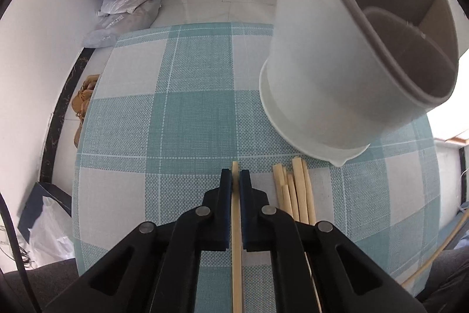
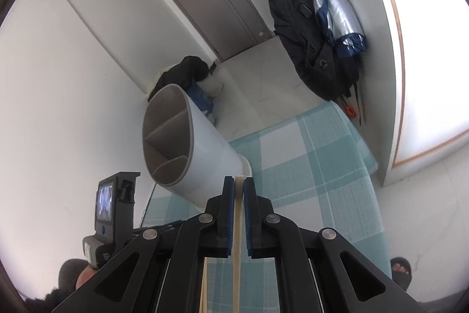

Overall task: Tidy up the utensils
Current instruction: 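Lift the chopstick with the right gripper while the left gripper grasps another, then carry the chopsticks over the holder and drop them in with both grippers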

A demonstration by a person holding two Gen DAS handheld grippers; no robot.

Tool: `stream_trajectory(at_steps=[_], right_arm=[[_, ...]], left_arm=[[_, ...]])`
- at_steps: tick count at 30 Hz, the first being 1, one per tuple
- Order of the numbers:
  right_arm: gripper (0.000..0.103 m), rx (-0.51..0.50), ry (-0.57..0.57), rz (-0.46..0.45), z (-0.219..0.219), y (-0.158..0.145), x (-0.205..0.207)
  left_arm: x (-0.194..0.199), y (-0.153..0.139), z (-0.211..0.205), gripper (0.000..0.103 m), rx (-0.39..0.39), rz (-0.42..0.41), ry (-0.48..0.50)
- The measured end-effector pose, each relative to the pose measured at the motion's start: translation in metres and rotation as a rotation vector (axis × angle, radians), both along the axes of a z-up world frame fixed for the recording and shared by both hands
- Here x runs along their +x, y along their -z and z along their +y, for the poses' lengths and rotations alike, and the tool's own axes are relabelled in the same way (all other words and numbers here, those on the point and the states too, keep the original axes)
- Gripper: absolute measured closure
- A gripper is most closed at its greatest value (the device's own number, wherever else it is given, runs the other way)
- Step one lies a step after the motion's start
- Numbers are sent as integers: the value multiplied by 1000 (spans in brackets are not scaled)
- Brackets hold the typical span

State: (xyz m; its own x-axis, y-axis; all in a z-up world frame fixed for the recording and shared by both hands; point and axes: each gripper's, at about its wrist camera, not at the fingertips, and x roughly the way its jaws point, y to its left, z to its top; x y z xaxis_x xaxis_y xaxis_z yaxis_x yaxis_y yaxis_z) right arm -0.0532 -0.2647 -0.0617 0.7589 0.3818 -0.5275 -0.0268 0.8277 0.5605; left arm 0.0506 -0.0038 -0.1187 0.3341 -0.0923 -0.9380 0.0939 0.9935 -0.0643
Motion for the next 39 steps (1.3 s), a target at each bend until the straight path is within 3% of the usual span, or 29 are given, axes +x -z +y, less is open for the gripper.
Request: stream_trajectory(at_steps=[3, 9, 15, 22, 39], right_arm=[[98, -18, -5, -32, 6, -7, -4], [98, -88, -43, -144, 32, -27, -18], [98, -197, -85, -243, 64, -42, -29], [98, -268, -104, -298, 80, -49, -35], [98, -265, -97, -331, 82, -55, -43]], left_arm=[[-6, -17, 5, 102, -33, -42, -15], [-40, -77, 17, 102, -161, -258, -11], [-72, -116, 13, 102, -191, -432, 51], [-82, -131, 15, 102, -195, -467, 95], [-91, -146, 8, 102, -171, -451, 195]])
